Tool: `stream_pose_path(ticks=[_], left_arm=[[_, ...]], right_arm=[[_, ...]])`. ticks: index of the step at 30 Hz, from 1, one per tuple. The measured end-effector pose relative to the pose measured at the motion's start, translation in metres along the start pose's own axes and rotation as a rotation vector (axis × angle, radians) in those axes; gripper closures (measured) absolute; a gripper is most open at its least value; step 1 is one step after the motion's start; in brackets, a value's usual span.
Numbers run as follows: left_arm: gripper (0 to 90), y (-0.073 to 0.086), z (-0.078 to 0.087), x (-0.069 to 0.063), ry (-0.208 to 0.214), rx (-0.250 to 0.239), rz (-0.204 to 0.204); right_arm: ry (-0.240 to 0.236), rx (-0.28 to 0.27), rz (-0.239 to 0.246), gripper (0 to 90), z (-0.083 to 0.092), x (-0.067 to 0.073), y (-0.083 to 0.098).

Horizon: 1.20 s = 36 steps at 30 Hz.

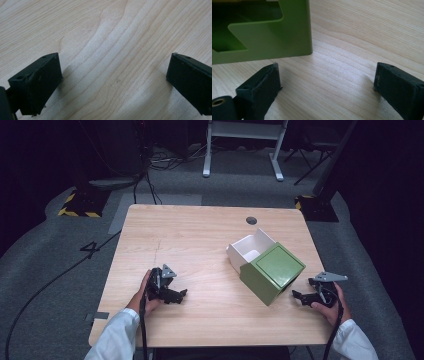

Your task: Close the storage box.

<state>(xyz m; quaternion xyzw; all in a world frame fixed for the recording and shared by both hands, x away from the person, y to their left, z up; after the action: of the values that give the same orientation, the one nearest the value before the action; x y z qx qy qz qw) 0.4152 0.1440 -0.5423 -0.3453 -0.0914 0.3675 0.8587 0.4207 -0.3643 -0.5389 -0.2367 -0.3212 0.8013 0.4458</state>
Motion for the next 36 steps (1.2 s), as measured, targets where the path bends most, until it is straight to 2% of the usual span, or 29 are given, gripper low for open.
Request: stream_pose_path(ticks=[2, 3, 5, 9, 10, 13, 14, 15, 16, 20, 21, 22, 25, 26, 29, 31, 32, 36], left_arm=[[0.2, 0.000, -0.001, 0.000, 0.007, -0.003, 0.002], [0.3, -0.001, -0.001, 0.001, 0.014, 0.000, -0.013], [0.3, -0.003, -0.003, 0.003, 0.057, 0.007, -0.055], [1.1, -0.010, -0.008, 0.003, 0.074, 0.008, -0.082], [1.1, -0.012, -0.010, 0.001, 0.092, 0.005, -0.087], [11.8, -0.020, -0.015, 0.000, 0.128, -0.008, -0.108], [11.8, -0.024, -0.016, 0.000, 0.133, -0.014, -0.114], [18.2, -0.027, -0.018, 0.000, 0.134, -0.010, -0.110], [17.9, -0.030, -0.020, 0.000, 0.139, -0.006, -0.102], [19.5, -0.045, -0.027, 0.004, 0.087, -0.003, -0.085], [26.3, -0.049, -0.028, 0.005, 0.067, -0.007, -0.085], [26.5, -0.054, -0.029, 0.006, 0.060, -0.021, -0.081], [27.0, -0.066, -0.031, 0.005, 0.058, -0.037, -0.098], [28.1, -0.073, -0.033, 0.002, 0.055, -0.052, -0.124], [28.3, -0.081, -0.037, 0.000, 0.050, -0.053, -0.122], [30.1, -0.090, -0.041, -0.002, 0.040, -0.081, -0.117], [30.3, -0.094, -0.044, -0.004, 0.048, -0.083, -0.106], [32.2, -0.110, -0.052, -0.005, 0.023, -0.105, -0.104]], right_arm=[[-0.004, -0.005, 0.004, 11.0, 0.001, 0.000, 0.000], [-0.008, -0.011, 0.008, 13.1, 0.002, 0.001, 0.001], [-0.003, -0.015, 0.003, 14.9, 0.003, 0.000, 0.001], [-0.001, -0.019, 0.003, 16.7, 0.002, 0.000, 0.000], [-0.001, -0.019, 0.003, 16.7, 0.002, 0.000, 0.000], [-0.005, -0.024, 0.006, 18.5, 0.003, 0.001, 0.000], [-0.005, -0.024, 0.006, 18.5, 0.003, 0.001, 0.000], [-0.006, -0.024, 0.005, 18.6, 0.002, 0.001, -0.001], [-0.007, -0.024, 0.006, 18.5, 0.002, 0.001, -0.001], [-0.006, -0.024, 0.006, 18.5, 0.002, 0.001, -0.001], [-0.005, -0.024, 0.005, 18.6, 0.002, 0.001, -0.001], [-0.005, -0.024, 0.006, 18.5, 0.002, 0.001, -0.001], [-0.005, -0.024, 0.007, 18.6, 0.001, 0.002, -0.001], [-0.006, -0.024, 0.006, 18.6, 0.001, 0.002, -0.002], [-0.005, -0.024, 0.006, 18.8, 0.000, 0.003, -0.002], [-0.006, -0.026, 0.008, 19.9, 0.000, 0.004, -0.003], [-0.006, -0.025, 0.006, 20.6, -0.001, 0.005, -0.004], [-0.004, -0.030, 0.004, 22.3, -0.002, 0.006, -0.006]])
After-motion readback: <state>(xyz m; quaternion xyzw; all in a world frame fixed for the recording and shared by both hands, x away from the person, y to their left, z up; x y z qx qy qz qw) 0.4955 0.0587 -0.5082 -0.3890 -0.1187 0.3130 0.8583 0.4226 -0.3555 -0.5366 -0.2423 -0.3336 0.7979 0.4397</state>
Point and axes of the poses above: each handheld gripper's, and its own axes: z roughly backward along the jaws, y roughly out of its underside, x roughly to its left, the point moved 5 cm from there along -z, roughly forward along the jaws, and after that the axes turned 7 degrees about y, right-handed, at the moved point
